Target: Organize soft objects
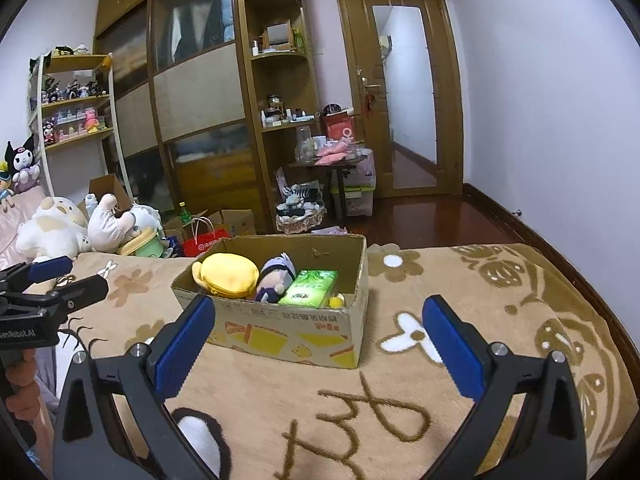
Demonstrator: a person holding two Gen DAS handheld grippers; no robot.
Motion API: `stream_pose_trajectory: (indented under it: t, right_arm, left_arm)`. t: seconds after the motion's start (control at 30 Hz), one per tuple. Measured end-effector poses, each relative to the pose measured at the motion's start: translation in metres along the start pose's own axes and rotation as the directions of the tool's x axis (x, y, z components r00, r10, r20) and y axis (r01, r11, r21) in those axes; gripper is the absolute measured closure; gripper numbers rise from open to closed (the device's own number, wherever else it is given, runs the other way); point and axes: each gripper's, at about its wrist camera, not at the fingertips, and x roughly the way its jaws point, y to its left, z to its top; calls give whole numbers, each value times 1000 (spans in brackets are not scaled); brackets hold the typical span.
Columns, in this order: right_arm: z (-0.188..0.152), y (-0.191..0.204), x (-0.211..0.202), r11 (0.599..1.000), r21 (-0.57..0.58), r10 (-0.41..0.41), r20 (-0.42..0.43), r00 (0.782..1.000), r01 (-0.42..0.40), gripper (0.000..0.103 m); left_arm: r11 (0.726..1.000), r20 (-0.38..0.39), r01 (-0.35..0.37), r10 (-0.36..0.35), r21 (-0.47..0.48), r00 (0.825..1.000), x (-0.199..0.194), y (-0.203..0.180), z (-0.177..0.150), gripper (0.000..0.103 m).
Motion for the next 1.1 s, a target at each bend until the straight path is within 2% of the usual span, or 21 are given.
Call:
stream_pose_trajectory:
  t: [1.1]
  right_arm:
    - [-7, -2, 5, 1000, -10, -24, -29, 999, 24, 0]
  left_arm:
    - [1000, -20, -15, 16, 26, 1000, 7, -2, 1, 3]
